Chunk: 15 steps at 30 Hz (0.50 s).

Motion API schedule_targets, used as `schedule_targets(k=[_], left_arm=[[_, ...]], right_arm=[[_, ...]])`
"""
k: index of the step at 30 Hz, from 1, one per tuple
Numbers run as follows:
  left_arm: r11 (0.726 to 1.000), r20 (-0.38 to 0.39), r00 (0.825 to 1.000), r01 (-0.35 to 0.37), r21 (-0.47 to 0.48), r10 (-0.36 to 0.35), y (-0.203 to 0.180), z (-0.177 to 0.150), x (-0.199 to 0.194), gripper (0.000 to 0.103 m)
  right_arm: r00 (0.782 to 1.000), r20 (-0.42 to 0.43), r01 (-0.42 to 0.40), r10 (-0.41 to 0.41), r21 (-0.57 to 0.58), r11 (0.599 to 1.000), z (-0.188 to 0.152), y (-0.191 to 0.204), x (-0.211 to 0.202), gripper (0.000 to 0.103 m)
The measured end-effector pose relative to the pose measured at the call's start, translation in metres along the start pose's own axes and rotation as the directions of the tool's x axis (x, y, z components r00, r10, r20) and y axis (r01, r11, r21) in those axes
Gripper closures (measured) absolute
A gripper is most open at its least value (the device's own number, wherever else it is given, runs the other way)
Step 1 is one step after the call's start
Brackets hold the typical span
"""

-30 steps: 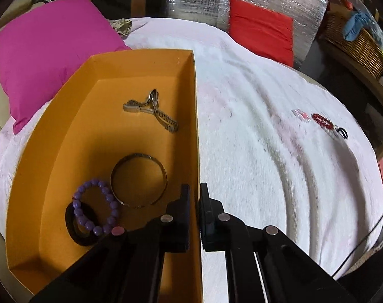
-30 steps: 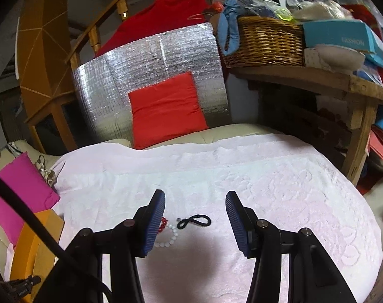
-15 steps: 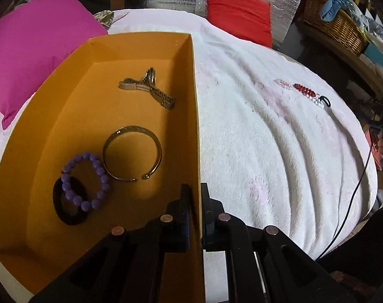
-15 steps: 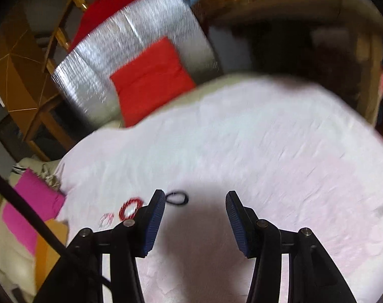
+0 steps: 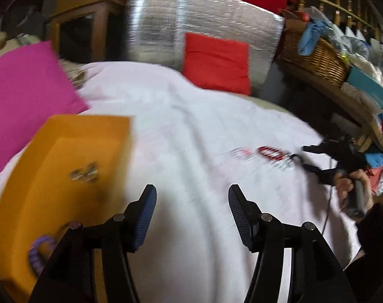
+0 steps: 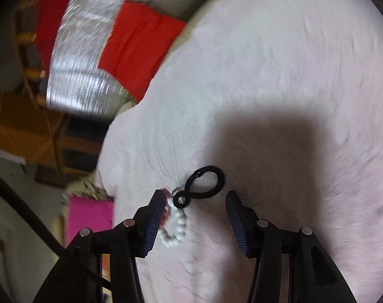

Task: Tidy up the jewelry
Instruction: 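Grasp the black hair tie with the right tool, then grasp the red bead bracelet with the left tool while the right tool holds the hair tie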

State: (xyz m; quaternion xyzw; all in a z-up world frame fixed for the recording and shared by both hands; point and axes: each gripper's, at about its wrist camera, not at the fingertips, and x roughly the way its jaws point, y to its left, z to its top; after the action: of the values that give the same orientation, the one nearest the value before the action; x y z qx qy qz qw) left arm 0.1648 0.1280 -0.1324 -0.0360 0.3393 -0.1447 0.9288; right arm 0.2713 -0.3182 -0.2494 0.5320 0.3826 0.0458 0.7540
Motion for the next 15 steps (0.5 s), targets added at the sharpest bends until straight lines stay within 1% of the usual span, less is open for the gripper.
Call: schedule_targets(k=[1, 4, 6, 7, 8, 9, 10, 11, 15], left_arm=[[1.0, 0.004, 1.0, 0.018, 0.018, -0.018, -0.015, 0.005, 0.012, 0.041], [0.997, 0.005, 0.999, 0.035, 0.068, -0.036, -0.046, 0.013, 0.038, 0.041], [0.995, -0.003, 0.999, 0.052, 0.09, -0.052, -0.063, 0.015, 0.055, 0.041], [0.993, -0.008, 0.998, 0.062, 0.099, -0.061, -0.071, 0.017, 0.064, 0.041], [0.992, -0.009, 0.998, 0.068, 0.107, -0.067, -0.077, 0.015, 0.064, 0.04], [0.99, -0.013, 0.997, 0.079, 0.116, -0.078, -0.086, 0.017, 0.074, 0.041], [0.989, -0.017, 0.996, 0.095, 0.118, -0.093, -0.091, 0.018, 0.08, 0.041], [0.988, -0.021, 0.995, 0.103, 0.118, -0.101, -0.095, 0.018, 0.083, 0.041], [0.983, -0.03, 0.991, 0.133, 0.13, -0.13, -0.116, 0.024, 0.106, 0.041]], right_arm=[[1.0, 0.016, -0.005, 0.004, 0.025, 1.0, 0.001, -0.001, 0.001, 0.049], [0.997, 0.072, -0.033, 0.026, 0.103, 0.994, 0.005, -0.009, 0.001, 0.05], [0.996, 0.093, -0.02, 0.008, 0.119, 0.993, 0.007, -0.012, 0.0, 0.06], [0.995, 0.101, 0.007, -0.019, 0.117, 0.993, 0.007, -0.013, 0.001, 0.071], [0.994, 0.104, 0.027, -0.038, 0.111, 0.993, 0.008, -0.013, 0.002, 0.081], [0.993, 0.106, 0.033, -0.044, 0.105, 0.994, 0.009, -0.012, 0.002, 0.084], [0.992, 0.113, 0.044, -0.054, 0.097, 0.994, 0.01, -0.013, 0.002, 0.092], [0.991, 0.119, 0.052, -0.062, 0.092, 0.994, 0.011, -0.014, 0.0, 0.097], [0.991, 0.124, 0.033, -0.042, 0.07, 0.997, 0.019, -0.011, -0.009, 0.098]])
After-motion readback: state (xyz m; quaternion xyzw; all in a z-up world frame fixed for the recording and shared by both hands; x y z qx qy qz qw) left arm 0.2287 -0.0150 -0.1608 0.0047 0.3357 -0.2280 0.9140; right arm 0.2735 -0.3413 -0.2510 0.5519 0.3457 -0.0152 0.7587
